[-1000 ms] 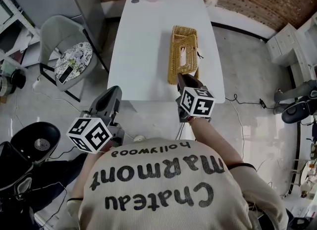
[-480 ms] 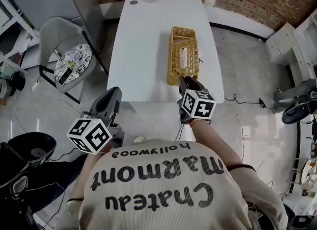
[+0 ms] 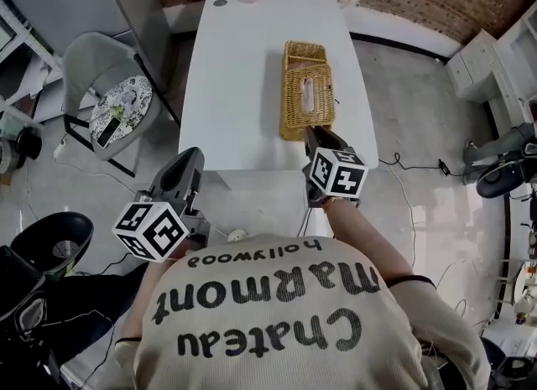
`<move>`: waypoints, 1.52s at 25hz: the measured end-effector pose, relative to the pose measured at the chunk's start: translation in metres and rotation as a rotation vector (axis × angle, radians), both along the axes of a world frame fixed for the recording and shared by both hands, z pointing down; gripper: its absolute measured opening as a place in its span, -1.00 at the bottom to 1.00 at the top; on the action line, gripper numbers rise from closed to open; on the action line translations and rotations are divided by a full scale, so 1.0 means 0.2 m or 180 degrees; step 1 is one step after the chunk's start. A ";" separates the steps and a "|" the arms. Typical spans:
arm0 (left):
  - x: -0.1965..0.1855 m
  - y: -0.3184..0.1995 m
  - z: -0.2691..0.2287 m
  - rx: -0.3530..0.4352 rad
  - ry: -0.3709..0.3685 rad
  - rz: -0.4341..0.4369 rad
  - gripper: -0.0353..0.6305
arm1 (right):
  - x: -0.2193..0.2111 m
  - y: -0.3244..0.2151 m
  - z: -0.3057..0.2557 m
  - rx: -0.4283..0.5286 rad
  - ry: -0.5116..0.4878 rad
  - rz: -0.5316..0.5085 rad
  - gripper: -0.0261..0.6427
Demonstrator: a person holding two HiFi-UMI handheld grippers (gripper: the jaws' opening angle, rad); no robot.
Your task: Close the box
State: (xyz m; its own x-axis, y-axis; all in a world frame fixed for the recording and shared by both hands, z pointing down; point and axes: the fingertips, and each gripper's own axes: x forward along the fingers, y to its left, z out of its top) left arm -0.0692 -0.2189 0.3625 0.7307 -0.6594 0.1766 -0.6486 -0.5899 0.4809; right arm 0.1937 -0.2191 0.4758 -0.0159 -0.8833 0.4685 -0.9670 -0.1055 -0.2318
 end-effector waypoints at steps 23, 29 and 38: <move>-0.04 0.05 0.00 -0.0002 -0.0050 -0.0162 -0.89 | 0.09 0.03 0.05 -0.0080 -0.0132 0.0089 -0.69; -0.04 0.08 -0.01 -0.0010 -0.0064 -0.0212 -0.89 | 0.12 0.04 0.05 -0.0111 -0.0154 0.0104 -0.70; -0.06 0.15 -0.03 -0.0001 -0.0075 -0.0338 -0.89 | 0.15 0.06 0.05 -0.0112 -0.0188 0.0092 -0.70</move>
